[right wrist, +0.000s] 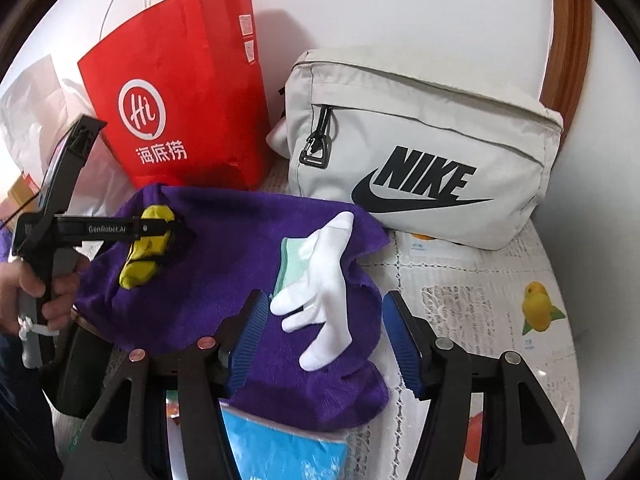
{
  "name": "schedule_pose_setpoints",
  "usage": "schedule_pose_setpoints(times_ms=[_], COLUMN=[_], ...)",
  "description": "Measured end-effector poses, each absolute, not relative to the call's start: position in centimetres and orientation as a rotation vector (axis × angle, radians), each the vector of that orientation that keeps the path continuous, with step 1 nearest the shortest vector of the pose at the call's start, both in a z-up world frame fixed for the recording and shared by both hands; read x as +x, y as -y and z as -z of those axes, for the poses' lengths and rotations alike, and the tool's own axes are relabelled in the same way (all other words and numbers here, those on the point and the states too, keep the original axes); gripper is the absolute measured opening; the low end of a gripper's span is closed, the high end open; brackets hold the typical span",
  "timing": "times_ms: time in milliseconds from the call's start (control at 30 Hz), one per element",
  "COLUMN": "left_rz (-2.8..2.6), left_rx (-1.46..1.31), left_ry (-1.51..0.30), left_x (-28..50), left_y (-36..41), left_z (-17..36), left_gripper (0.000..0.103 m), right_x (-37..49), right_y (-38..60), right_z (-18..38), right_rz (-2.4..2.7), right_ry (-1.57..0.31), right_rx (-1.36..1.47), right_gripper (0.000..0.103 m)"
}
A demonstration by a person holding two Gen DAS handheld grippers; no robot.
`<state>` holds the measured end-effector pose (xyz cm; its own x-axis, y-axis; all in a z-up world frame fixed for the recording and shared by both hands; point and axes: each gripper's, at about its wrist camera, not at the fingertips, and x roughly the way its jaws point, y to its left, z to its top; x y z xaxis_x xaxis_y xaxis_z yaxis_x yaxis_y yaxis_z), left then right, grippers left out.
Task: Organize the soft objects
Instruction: 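Open the left tool to drop the yellow bag on the towel while the right tool releases the glove, then grasp the green wet-wipe packet with the left tool while the right tool grasps the white block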
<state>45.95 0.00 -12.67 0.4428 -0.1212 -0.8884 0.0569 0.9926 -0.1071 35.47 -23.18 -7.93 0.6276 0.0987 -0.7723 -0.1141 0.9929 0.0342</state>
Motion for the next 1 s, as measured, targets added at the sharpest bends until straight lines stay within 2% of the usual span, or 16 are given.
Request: schedule_pose_setpoints(times_ms=[167,333,567,1000], left_rz=[0.099,0.137,0.1,0.036], left_rx=[-0.051,-0.006,-0.013,-0.109], left_ry=[-1.084,-0.977,-1.002,-0.957], left_x=[45.1,41.2,35.7,22.6], left_y=[-0.1,0.2,-0.5,-6.1], left_z=[11.3,8.2,6.1,5.1], left_gripper=[0.084,0.084,0.084,0.084], right_x=[34.1,32.0,27.5,23.2], right_y=[22.7,22.1,20.7,15.6], right_z=[7.1,6.0,5.1,9.1], right_rz=[-0.146,-0.171,-0.263,-0.485], right_ry=[-0.866,-0.851,-0.835,-0.87], right_rx=[-0.004,-0.016,-0.046,-0.153], right_gripper=[0.06,0.06,0.064,0.064])
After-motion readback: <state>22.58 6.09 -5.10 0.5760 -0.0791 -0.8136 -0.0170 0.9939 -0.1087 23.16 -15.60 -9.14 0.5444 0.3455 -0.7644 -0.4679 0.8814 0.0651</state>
